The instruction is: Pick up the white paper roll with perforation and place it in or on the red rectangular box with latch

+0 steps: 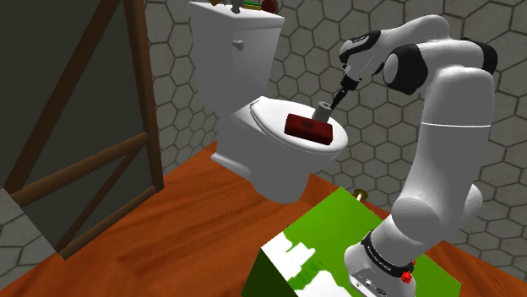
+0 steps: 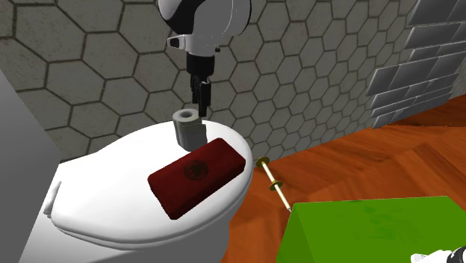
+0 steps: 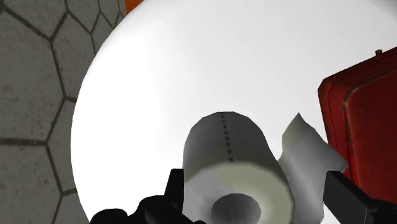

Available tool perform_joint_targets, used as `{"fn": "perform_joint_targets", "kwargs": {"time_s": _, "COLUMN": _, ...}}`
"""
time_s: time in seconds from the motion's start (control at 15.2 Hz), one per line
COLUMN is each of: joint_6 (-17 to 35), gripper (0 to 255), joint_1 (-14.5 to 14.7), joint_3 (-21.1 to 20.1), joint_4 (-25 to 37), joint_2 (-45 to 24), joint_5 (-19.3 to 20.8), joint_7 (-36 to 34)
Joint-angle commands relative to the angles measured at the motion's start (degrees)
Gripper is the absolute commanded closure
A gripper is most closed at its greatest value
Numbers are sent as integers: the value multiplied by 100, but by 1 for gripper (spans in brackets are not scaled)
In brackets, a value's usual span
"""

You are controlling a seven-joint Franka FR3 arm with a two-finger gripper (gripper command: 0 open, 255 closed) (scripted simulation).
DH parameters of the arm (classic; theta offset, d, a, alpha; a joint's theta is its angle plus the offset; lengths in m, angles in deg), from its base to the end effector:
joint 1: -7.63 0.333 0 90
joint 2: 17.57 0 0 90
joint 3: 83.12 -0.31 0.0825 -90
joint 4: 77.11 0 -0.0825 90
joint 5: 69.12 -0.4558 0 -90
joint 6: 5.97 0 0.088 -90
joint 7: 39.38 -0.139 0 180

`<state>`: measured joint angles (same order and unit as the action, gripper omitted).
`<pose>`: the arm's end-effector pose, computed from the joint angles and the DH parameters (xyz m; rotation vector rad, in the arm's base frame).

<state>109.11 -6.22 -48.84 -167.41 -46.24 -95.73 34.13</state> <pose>0.5566 -0.4962 0.3261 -3.0495 -0.4779 -0.2242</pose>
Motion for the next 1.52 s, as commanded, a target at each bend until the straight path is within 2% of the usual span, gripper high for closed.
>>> {"fn": "perform_joint_targets", "kwargs": {"time_s": 0.0, "joint_6": 21, "gripper": 0, "joint_1": -119, "joint_3": -59, "joint_4": 129, "joint_2": -191, "joint_5": -113, "joint_7": 107}}
{"fn": "perform_joint_targets", "kwargs": {"time_s": 0.4, "joint_6": 377, "gripper": 0, "joint_1": -133, "joint_3": -166, "joint_4": -29, "joint_2": -419, "joint_5": -274, "joint_7": 202}}
{"fn": "perform_joint_targets", "kwargs": {"time_s": 0.92, "joint_6": 376, "gripper": 0, "joint_1": -133, "joint_3": -166, "joint_4": -29, "joint_2": -419, "joint_5": -274, "joint_7": 201}}
{"fn": "perform_joint_targets", "kwargs": {"time_s": 0.99, "joint_6": 376, "gripper": 255, "joint_1": -133, "joint_3": -166, "joint_4": -29, "joint_2": -419, "joint_5": -274, "joint_7": 201}}
{"fn": "perform_joint_targets", "kwargs": {"time_s": 1.45, "joint_6": 371, "gripper": 255, "joint_1": -133, "joint_3": -166, "joint_4": -21, "joint_2": -421, "joint_5": -273, "joint_7": 198}}
